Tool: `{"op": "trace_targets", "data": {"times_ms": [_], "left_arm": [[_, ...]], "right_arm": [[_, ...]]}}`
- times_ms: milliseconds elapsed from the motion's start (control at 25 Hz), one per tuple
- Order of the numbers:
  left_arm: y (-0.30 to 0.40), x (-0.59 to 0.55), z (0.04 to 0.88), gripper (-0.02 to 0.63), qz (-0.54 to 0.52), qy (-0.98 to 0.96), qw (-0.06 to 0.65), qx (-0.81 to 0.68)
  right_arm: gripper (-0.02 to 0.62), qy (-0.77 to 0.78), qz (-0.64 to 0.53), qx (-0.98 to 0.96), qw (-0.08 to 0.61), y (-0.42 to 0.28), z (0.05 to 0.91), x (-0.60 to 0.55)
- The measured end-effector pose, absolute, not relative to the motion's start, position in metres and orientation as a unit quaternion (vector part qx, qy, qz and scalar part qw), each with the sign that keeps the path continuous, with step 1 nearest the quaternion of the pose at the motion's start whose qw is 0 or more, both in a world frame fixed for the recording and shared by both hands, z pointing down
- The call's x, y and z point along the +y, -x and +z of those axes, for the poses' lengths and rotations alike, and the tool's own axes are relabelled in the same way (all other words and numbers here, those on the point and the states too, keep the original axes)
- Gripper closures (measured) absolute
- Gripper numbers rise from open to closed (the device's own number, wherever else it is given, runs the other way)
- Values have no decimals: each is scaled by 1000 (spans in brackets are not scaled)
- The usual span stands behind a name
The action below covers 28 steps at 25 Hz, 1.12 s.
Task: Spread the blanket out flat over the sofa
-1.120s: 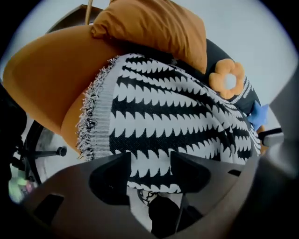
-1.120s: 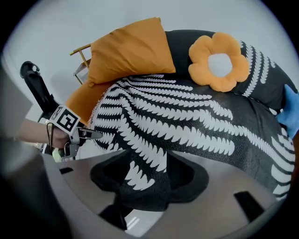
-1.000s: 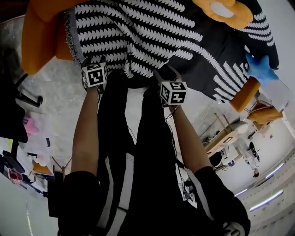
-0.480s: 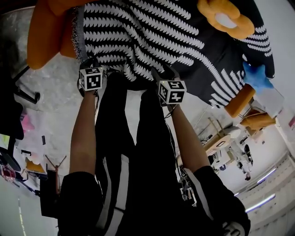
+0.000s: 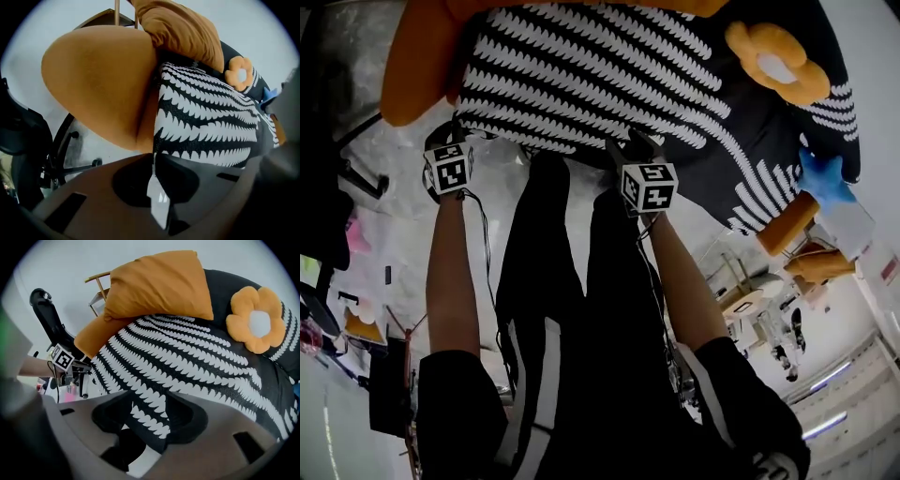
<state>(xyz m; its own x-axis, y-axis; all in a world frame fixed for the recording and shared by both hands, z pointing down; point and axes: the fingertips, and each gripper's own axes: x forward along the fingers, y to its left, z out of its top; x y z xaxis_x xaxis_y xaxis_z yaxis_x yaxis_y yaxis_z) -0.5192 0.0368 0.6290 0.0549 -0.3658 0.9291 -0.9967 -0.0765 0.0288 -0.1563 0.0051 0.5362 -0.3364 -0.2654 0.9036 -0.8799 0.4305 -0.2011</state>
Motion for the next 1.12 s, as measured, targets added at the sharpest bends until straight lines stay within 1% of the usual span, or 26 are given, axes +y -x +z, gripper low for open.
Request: {"op": "trace_targets", "data": {"times_ms": [160,240,320,360,440,480,520,640,720,840,1000,1040,1080,1120], "left_arm": [[530,38,624,574,384,-604,411,-565],[519,38,628,574,360,-597,435,-570],[506,40,633,566,359,-599,448,-558],[501,40,631,539,363,-606,447,-549],[498,37,619,418,367,-621,434,-540],[498,33,611,389,367,-628,424,-541],[500,28,602,380,366,-634,410,-543],[498,4,587,379,362,-655,376,-547],[493,-20,584,379,351,-667,369,-544],[494,-51,585,379,334,-675,374,-541],[492,-71,591,380,332,-670,403,-528],[489,-73,595,398,339,-669,407,-522],[486,-74,598,458,350,-669,405,-515],[484,-75,599,496,368,-672,392,-510]], "right_arm": [[365,-381,360,-741,419,172,530,-3],[365,-376,356,-743,424,169,533,-5],[365,-372,354,-743,428,166,540,-5],[365,-371,356,-743,429,165,543,-5],[365,-372,360,-741,428,167,544,-6],[365,-372,361,-741,426,170,543,-7],[365,-372,362,-742,425,172,542,-9],[365,-370,362,-745,422,180,540,-10],[365,-371,362,-744,421,184,539,-10],[365,-373,364,-743,420,193,535,-7],[365,-376,367,-741,418,196,528,-6],[366,-378,367,-740,418,192,528,-8],[367,-381,368,-738,418,186,530,-10],[367,-384,369,-736,418,180,531,-12]]}}
